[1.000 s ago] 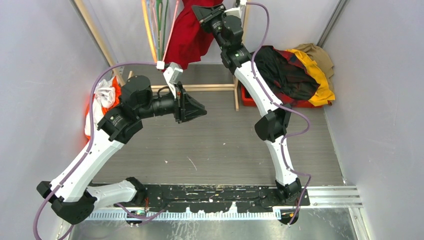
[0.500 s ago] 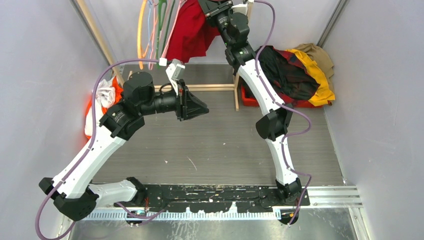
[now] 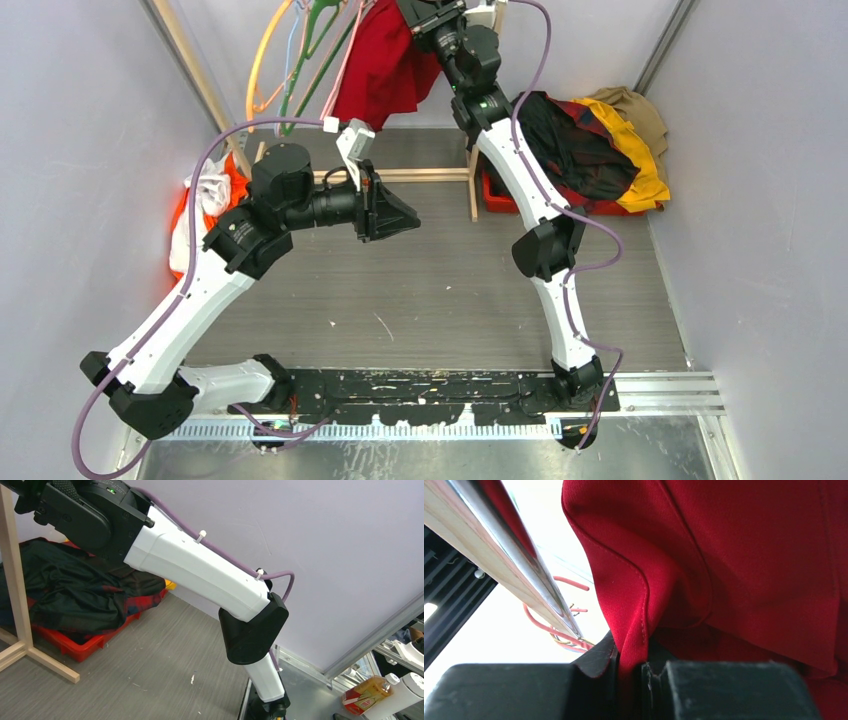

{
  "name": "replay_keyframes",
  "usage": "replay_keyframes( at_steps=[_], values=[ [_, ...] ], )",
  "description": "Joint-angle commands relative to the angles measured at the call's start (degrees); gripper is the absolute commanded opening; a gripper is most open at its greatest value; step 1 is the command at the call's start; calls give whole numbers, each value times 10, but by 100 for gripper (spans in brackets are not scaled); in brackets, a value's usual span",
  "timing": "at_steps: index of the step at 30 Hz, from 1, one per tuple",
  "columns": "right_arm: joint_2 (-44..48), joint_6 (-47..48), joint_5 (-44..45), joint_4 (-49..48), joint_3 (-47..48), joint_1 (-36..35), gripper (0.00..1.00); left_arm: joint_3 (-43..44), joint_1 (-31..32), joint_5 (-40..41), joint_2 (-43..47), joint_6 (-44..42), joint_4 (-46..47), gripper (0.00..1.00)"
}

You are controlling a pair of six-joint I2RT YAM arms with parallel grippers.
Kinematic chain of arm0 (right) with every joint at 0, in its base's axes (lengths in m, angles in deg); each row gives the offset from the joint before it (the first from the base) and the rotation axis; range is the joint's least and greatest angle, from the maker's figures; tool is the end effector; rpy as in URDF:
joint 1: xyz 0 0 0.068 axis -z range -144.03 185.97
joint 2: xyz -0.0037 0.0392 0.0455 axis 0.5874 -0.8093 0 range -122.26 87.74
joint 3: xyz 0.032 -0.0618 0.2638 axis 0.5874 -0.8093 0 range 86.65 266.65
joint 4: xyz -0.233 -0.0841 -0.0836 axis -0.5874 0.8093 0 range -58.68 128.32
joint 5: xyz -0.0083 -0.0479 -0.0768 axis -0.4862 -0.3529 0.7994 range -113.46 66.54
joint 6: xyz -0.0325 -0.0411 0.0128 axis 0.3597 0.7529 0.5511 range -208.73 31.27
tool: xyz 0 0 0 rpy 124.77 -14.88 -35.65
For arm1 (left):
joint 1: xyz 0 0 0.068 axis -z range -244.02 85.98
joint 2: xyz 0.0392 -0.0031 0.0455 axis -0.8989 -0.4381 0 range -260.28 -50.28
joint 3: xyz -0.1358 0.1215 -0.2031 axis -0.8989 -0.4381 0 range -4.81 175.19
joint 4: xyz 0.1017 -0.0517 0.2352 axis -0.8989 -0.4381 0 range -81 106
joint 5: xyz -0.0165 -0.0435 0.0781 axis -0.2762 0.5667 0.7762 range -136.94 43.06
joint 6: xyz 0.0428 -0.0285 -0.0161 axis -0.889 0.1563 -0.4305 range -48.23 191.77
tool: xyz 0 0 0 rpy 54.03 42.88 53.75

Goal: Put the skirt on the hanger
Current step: Place the hanger on the clothesline.

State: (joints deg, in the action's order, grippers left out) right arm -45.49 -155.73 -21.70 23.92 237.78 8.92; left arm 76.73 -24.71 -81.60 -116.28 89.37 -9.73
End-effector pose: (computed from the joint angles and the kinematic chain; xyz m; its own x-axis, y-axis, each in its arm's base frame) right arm 0.4589 0.2331 0.4849 -0.2470 0.9070 -0.3411 -0.5182 0.1738 0.8374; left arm 0.1683 -0.1640 0.4599 -0.4192 0.0217 -0.9076 0.8680 0.3026 -0.3937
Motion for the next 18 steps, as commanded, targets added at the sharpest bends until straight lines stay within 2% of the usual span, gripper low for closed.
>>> replay_keyframes(
  at_steps=[1, 6, 18],
  values=[
    [38, 73, 44, -143, -15, 34, 1, 1, 2, -12, 6, 3, 28, 23],
    [69, 91, 25, -160, -90, 20, 1, -9, 3, -13, 9, 8, 36, 23],
    [112, 133, 2, -157, -162, 5, 1, -24, 6, -9, 12, 11, 47, 22]
  ],
)
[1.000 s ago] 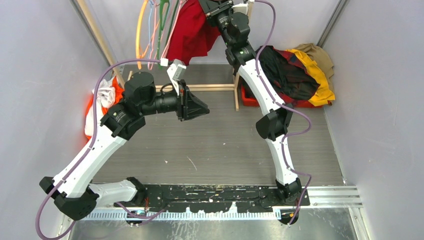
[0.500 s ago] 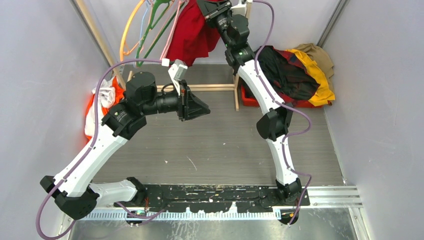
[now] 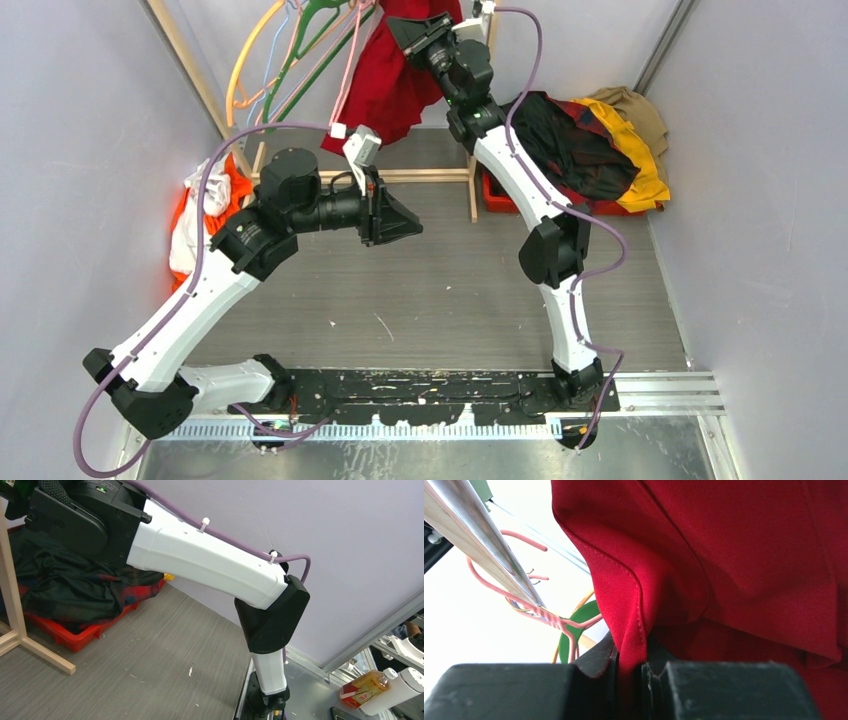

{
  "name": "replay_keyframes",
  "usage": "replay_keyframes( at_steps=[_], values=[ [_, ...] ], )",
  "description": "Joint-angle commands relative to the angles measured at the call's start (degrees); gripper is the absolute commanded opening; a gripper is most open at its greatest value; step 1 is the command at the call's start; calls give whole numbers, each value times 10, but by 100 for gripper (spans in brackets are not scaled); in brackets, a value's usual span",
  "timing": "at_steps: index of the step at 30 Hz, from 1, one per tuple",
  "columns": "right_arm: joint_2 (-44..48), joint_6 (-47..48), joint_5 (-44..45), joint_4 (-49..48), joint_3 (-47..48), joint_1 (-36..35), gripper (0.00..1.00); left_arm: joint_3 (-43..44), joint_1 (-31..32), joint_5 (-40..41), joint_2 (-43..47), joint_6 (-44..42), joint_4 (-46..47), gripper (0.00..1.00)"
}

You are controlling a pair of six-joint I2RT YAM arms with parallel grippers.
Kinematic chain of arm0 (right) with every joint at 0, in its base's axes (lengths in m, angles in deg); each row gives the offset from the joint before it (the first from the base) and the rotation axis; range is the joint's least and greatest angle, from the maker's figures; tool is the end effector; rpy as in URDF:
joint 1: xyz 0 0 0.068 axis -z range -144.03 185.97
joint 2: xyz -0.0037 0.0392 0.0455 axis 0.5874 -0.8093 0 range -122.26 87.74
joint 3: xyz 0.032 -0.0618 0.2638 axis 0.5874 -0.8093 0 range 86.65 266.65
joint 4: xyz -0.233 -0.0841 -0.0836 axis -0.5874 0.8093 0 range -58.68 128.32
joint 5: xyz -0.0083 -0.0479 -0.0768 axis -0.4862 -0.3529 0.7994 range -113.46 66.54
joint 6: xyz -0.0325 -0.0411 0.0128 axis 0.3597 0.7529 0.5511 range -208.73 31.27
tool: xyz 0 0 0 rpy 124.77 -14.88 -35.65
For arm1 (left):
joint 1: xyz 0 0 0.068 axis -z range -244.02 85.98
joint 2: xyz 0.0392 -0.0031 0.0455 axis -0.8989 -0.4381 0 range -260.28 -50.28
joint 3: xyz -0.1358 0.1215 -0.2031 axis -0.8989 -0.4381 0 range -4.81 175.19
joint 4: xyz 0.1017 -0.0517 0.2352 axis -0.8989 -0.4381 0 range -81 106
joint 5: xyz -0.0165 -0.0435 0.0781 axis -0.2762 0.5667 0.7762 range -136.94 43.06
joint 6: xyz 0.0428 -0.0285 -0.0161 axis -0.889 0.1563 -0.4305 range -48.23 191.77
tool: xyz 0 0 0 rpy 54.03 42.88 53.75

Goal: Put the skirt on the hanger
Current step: Place the hanger on the clothesline.

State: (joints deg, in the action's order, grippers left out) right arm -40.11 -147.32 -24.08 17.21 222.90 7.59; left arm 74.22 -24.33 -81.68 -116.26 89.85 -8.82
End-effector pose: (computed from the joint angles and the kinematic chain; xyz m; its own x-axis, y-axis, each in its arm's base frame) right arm 0.4546 0.2460 0.4589 -0.2377 0.8416 -0.4849 -0.5397 0.3007 0.7863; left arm 0.1706 -0.1680 0.4474 -0.4455 0.0382 -0.8944 0.8581 0.3029 -0.4145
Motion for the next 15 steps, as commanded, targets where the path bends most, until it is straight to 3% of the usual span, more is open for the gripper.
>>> replay_keyframes(
  at_steps=[1, 15],
  values=[
    [63, 51, 26, -98, -26, 18, 1, 1, 2, -8, 11, 6, 39, 22],
    [70, 20, -16, -250, -104, 18, 1, 5, 3, -5, -11, -5, 39, 22]
  ],
)
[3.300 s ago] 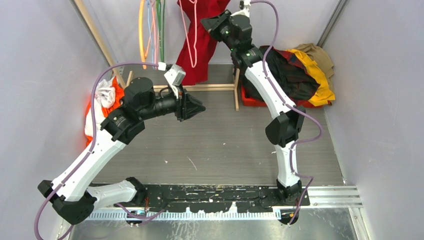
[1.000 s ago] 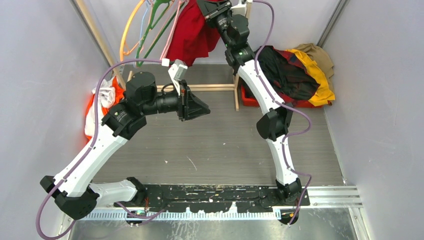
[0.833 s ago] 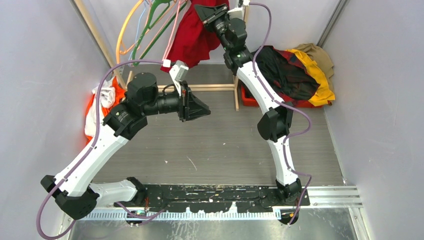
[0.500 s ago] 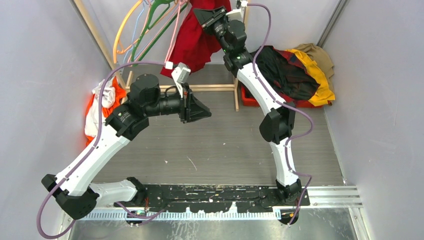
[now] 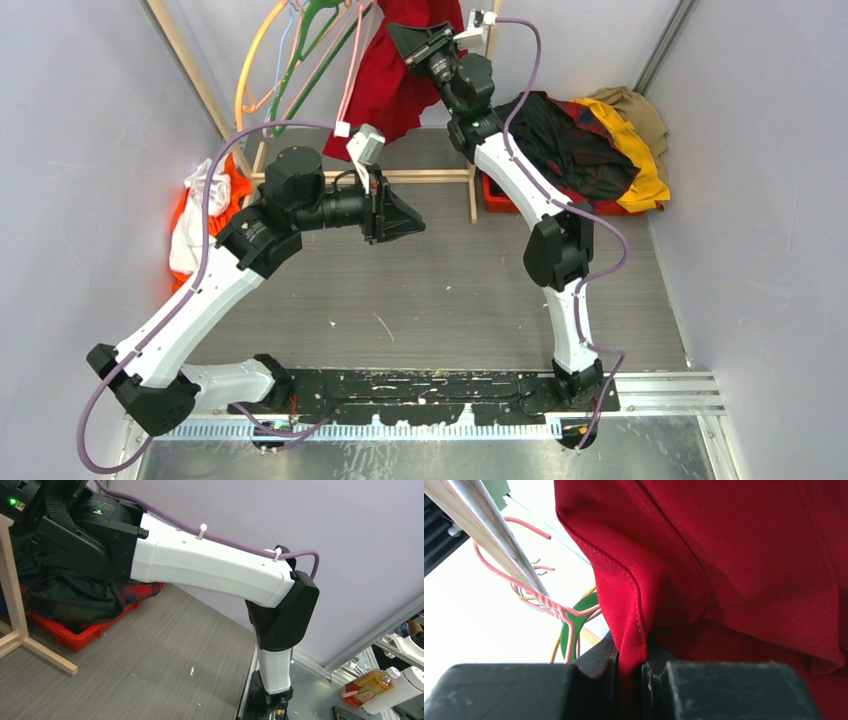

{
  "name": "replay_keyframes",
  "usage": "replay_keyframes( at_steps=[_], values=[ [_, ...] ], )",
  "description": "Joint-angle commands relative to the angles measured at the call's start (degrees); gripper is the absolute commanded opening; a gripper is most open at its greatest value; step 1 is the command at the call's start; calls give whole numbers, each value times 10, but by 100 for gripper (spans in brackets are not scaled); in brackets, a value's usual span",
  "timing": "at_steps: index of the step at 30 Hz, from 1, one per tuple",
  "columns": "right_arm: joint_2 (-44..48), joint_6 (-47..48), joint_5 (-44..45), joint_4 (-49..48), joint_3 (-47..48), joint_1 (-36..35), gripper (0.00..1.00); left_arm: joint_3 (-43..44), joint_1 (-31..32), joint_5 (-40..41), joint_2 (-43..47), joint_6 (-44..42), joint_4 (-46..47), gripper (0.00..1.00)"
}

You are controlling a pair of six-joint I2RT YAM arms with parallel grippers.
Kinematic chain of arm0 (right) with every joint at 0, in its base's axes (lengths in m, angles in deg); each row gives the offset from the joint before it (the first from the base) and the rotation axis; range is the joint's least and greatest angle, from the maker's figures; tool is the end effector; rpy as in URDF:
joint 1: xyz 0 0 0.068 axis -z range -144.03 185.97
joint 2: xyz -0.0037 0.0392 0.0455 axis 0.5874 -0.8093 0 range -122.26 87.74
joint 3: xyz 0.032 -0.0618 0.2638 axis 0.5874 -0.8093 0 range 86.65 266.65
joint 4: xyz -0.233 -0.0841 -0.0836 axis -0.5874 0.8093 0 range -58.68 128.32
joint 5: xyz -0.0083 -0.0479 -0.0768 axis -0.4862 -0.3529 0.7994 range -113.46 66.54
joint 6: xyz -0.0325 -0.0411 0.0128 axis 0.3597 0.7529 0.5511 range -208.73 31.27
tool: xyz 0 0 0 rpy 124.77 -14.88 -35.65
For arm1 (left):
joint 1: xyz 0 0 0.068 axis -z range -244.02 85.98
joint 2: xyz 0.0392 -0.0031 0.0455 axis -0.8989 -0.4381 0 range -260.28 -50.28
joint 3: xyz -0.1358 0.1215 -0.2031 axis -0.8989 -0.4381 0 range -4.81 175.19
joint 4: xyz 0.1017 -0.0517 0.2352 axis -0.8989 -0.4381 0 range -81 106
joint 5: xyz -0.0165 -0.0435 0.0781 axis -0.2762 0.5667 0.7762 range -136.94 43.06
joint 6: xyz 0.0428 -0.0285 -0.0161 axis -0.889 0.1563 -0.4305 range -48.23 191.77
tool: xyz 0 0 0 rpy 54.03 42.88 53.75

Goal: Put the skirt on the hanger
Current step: Place the hanger on the clothesline.

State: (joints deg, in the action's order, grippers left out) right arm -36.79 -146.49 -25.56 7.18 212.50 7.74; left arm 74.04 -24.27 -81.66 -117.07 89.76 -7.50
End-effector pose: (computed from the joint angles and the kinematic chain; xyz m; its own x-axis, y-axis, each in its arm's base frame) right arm 0.4507 0.2434 0.4436 -0.2225 0.8399 -0.4949 -0.5880 0.2893 0.7553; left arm 0.1747 -0.1717 0.4455 -0.4402 0.0358 -0.8972 0.8609 0.3008 -0.4104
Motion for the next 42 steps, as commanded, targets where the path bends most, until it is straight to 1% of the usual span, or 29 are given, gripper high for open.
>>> replay_keyframes(
  at_steps=[1, 11, 22, 32, 42],
  values=[
    [37, 9, -2, -164, -6, 17, 1, 7, 2, -4, -4, -5, 24, 22],
    [29, -27, -7, -302, -55, 19, 1, 10, 2, 5, -10, -21, 12, 21],
    [-32, -84, 4, -416, -33, 21, 1, 9, 2, 11, -17, -27, 11, 21],
    [-46, -91, -23, -459, -41, 21, 1, -1, 2, 17, -23, -33, 14, 21],
    [-76, -114, -39, -487, 0, 22, 1, 0, -4, 19, -26, -38, 11, 20]
  ],
)
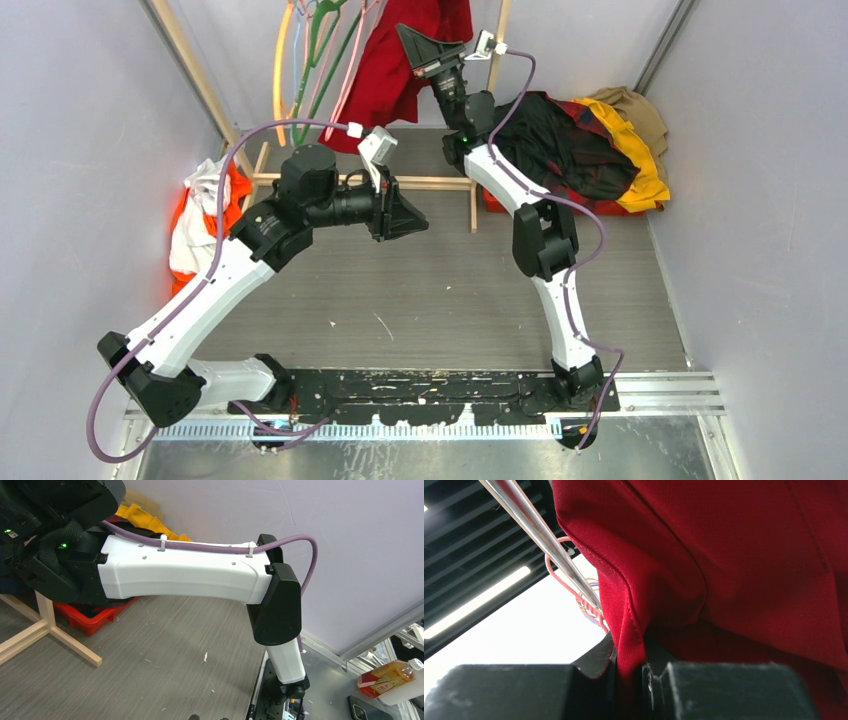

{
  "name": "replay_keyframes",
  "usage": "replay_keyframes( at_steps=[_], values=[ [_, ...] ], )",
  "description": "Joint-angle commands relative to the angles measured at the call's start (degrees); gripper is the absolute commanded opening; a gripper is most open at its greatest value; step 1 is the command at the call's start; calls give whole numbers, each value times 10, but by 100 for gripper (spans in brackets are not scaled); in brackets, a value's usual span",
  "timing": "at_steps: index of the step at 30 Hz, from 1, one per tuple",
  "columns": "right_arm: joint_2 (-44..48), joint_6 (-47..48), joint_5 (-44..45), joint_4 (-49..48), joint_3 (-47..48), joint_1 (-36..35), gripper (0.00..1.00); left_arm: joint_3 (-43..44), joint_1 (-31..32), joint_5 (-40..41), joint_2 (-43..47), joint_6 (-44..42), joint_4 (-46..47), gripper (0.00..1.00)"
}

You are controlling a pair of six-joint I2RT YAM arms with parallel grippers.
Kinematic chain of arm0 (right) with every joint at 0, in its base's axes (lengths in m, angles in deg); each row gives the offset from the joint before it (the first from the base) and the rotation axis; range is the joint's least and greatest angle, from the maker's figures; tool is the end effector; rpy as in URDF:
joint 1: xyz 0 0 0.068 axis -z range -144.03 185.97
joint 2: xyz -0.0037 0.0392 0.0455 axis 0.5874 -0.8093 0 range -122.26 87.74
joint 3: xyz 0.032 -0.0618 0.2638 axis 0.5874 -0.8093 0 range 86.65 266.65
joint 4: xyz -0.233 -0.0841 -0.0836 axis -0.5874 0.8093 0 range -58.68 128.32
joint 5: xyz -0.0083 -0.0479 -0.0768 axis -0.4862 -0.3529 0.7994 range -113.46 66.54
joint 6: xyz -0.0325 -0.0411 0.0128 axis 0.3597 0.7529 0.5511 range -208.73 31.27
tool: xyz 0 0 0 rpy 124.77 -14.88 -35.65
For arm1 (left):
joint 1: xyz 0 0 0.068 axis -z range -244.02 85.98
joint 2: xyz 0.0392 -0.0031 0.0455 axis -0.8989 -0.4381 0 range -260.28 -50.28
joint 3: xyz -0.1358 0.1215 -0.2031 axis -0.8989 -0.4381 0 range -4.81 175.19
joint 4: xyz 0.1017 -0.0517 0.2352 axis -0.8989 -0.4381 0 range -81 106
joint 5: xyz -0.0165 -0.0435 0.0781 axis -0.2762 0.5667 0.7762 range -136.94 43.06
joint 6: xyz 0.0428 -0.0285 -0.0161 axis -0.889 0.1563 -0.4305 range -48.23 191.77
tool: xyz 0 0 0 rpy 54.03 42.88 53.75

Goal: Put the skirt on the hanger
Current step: Place the hanger on the clothesline.

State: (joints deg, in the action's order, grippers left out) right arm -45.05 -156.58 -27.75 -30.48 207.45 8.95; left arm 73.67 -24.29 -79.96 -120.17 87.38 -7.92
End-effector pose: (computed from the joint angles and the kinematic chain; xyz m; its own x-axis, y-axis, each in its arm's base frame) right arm 0.4640 0.2396 0.3985 -0.2030 0.9333 -0.2962 -0.8173 0.0052 0.5763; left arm 0.1895 -0.1828 0.4299 -0.4490 0.0797 -0.8900 0.8506 0.3431 -0.3985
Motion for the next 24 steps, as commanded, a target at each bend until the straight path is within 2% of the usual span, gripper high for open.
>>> replay_keyframes(
  at_steps=[1, 13, 18, 24],
  values=[
    [4, -15, -20, -112, 55, 10, 1, 4, -5, 1, 6, -14, 15, 20],
    [2, -21, -42, -128, 56, 9, 1, 5, -21, -11, 16, -14, 12, 20],
    [68, 23, -54, -101, -71, 10, 1, -1, -25, -11, 21, -13, 13, 20],
    [149, 90, -66, 14, -189, 12, 1, -8, -28, -11, 26, -8, 18, 20]
  ],
)
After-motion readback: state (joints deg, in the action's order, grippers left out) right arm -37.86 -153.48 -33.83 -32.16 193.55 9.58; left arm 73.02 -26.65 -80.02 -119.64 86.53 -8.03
